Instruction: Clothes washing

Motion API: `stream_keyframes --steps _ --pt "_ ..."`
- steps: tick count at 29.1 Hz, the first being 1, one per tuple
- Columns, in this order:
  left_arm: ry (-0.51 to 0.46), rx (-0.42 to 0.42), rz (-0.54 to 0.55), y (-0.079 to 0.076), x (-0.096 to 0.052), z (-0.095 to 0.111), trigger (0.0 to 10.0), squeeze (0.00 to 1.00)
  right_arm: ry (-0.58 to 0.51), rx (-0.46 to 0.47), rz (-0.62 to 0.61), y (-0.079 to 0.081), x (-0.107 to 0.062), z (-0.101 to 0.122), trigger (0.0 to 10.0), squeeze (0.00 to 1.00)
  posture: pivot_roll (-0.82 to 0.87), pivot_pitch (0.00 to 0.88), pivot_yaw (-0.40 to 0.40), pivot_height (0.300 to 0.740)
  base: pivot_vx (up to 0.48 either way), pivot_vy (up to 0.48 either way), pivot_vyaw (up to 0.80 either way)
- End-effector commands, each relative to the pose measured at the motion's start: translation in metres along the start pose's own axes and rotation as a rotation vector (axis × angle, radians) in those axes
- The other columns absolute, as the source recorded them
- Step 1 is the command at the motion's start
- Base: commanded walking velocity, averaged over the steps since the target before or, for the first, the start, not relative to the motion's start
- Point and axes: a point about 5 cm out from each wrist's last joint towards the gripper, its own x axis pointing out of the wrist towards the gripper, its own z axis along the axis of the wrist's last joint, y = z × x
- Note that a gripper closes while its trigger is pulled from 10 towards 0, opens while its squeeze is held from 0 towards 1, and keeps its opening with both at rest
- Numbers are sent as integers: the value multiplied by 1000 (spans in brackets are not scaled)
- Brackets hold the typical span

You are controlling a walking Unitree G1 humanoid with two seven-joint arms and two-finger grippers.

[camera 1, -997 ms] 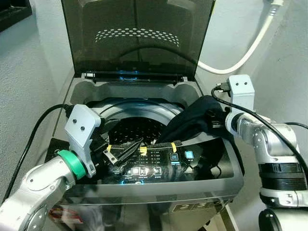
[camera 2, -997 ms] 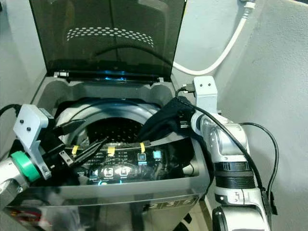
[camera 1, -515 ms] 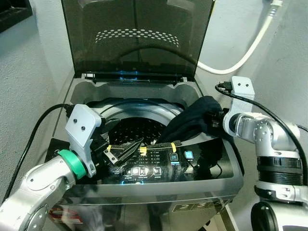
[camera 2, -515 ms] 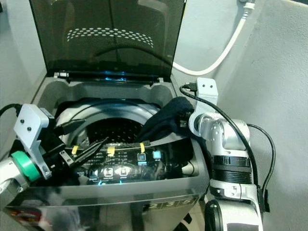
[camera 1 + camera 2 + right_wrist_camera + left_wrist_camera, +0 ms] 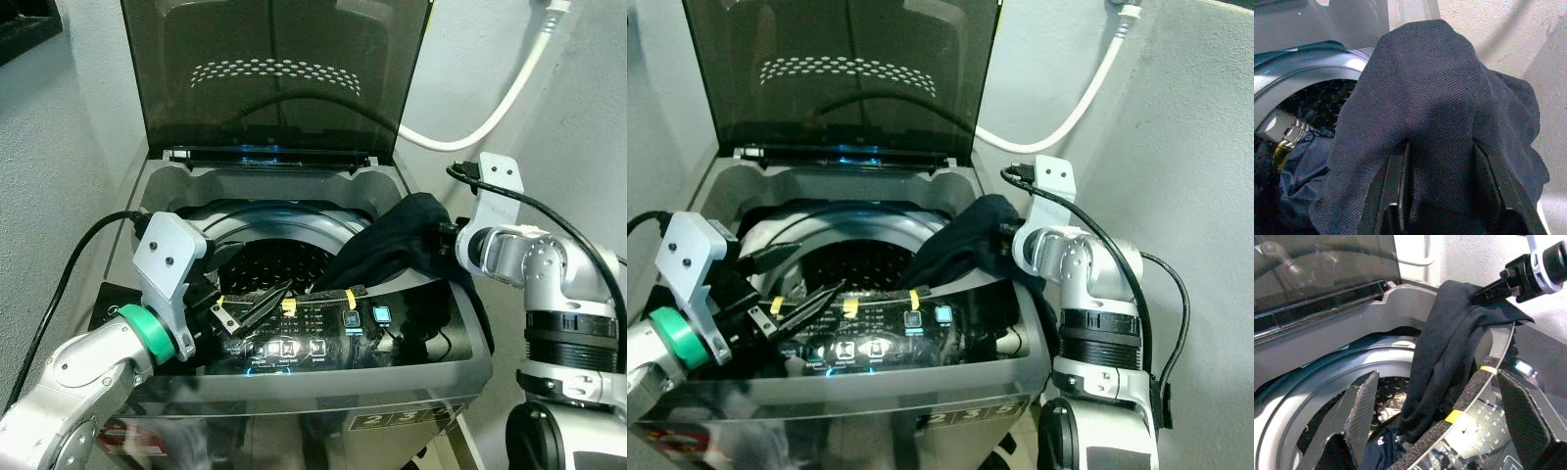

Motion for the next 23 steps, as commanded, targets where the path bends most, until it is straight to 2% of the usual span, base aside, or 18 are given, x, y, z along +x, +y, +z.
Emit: stream_keyframes --steps 1,5,10,12,15,16,17,18,19,20,21,23 --pt "23 -3 -15 -1 1 -3 10000 0 66 12 2 0 4 -10 0 0 141 78 -7 740 0 0 0" --pt "23 -2 -15 -1 0 -3 10000 0 55 9 7 1 3 -7 0 0 142 79 -8 740 0 0 0" --pt "23 0 -13 -1 0 -3 10000 0 -7 34 46 7 -3 8 0 0 143 79 -8 740 0 0 0" --pt "23 0 -14 -1 0 -3 10000 0 -68 43 115 21 -13 27 0 0 141 78 -4 740 0 0 0" --pt "23 0 -14 0 0 -3 10000 0 -106 27 143 29 -20 38 0 0 140 78 -3 740 0 0 0" --pt "24 -1 -18 0 1 -3 10000 0 -161 -50 143 42 -24 48 0 0 131 74 3 740 0 0 0" --pt "23 -1 -22 -1 2 -4 10000 0 -202 -31 219 56 -25 54 0 0 126 73 6 740 0 0 0" --pt "23 -1 -22 -1 2 -4 10000 0 -202 -31 219 56 -25 54 0 0 126 73 6 740 0 0 0" --pt "21 -2 -25 -1 3 -4 10000 0 -240 -16 291 69 -25 58 0 0 126 71 7 740 0 0 0" --pt "18 -1 -28 -2 4 -4 10000 0 -336 -16 455 98 -31 67 0 0 129 71 3 740 0 0 0" --pt "17 -1 -28 -2 4 -4 10000 0 -374 -22 531 110 -37 72 0 0 129 71 3 740 0 0 0" --pt "17 -1 -28 -2 4 -4 10000 0 -405 -22 602 120 -43 76 0 0 129 71 3 740 0 0 0"
